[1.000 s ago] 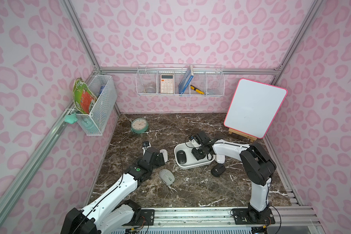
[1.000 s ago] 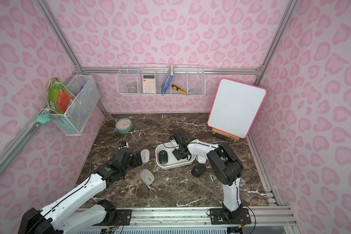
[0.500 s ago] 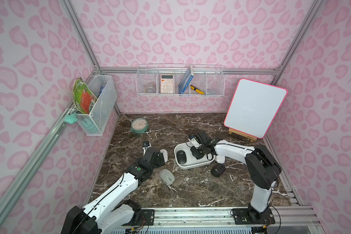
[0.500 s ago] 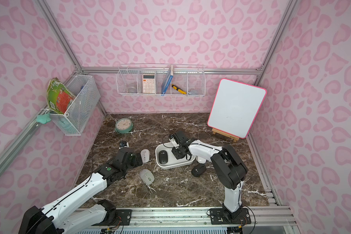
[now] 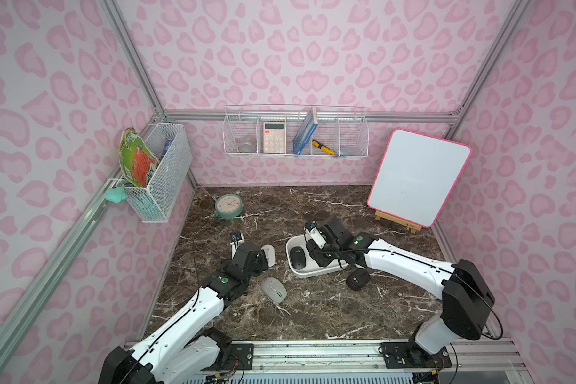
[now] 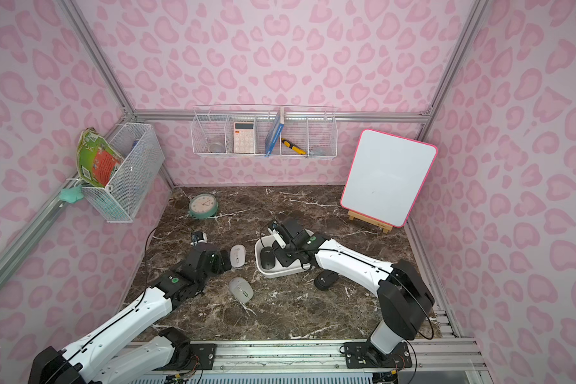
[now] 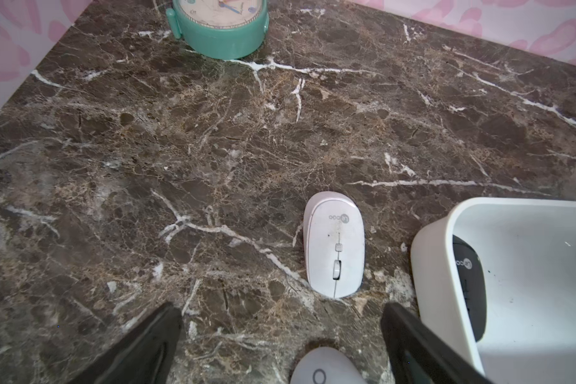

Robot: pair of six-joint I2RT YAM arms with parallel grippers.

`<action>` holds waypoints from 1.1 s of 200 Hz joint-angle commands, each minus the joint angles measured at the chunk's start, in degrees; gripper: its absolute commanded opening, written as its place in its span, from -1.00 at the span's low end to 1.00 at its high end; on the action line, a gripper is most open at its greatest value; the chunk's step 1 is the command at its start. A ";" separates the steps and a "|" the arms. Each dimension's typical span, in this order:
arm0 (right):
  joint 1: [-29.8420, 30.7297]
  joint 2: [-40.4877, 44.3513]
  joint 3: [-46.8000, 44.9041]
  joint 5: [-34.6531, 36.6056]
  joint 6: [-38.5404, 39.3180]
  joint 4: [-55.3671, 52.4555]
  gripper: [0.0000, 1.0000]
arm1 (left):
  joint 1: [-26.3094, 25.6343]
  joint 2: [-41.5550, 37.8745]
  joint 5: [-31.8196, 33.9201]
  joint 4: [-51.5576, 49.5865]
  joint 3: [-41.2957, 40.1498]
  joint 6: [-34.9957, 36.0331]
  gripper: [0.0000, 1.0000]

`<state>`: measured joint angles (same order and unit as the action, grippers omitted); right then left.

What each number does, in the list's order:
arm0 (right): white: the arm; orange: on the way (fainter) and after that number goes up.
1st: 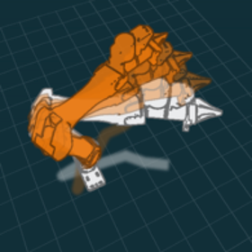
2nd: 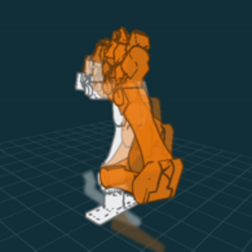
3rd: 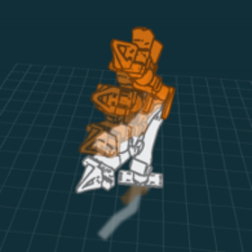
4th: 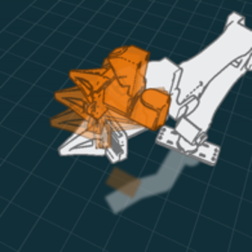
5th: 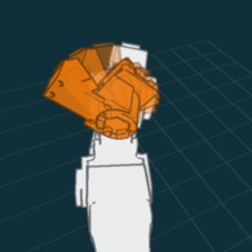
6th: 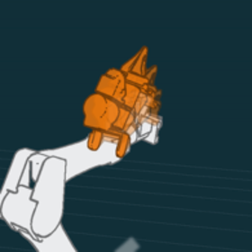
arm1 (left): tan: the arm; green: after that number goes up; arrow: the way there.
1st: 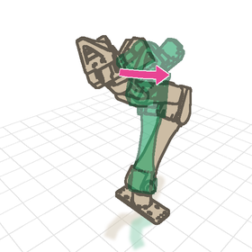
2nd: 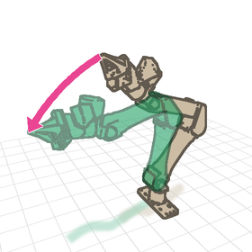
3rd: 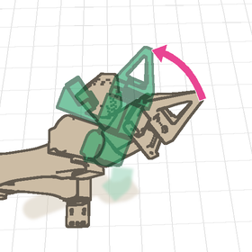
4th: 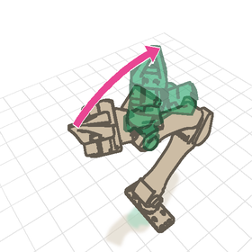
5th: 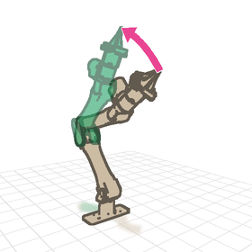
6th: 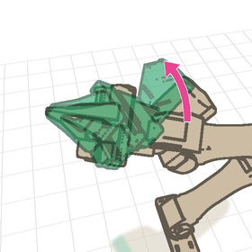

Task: Take out the mouse from the storage box
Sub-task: Pick up the mouse from the storage box, then place the mouse at the center of the board.

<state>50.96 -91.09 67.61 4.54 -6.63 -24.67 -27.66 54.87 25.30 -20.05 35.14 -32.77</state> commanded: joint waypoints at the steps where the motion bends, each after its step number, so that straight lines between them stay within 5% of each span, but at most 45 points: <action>1: 3.64 1.76 -1.15 1.49 -2.86 -1.63 -0.13 | 0.07 -1.52 2.92 -0.59 -0.54 0.46 0.97; 82: 15.81 2.19 -8.77 -0.74 -7.15 2.34 -0.12 | 0.20 -11.19 9.39 -2.87 -3.70 -1.68 0.97; 220: 18.56 -3.96 -12.32 0.98 -7.96 5.33 -0.04 | 0.15 -11.76 8.80 -2.88 -4.19 -2.20 0.97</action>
<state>69.38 -94.32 55.35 4.40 -14.33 -20.56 -27.55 43.40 34.57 -23.31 31.33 -34.70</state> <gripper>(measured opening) 0.597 0.987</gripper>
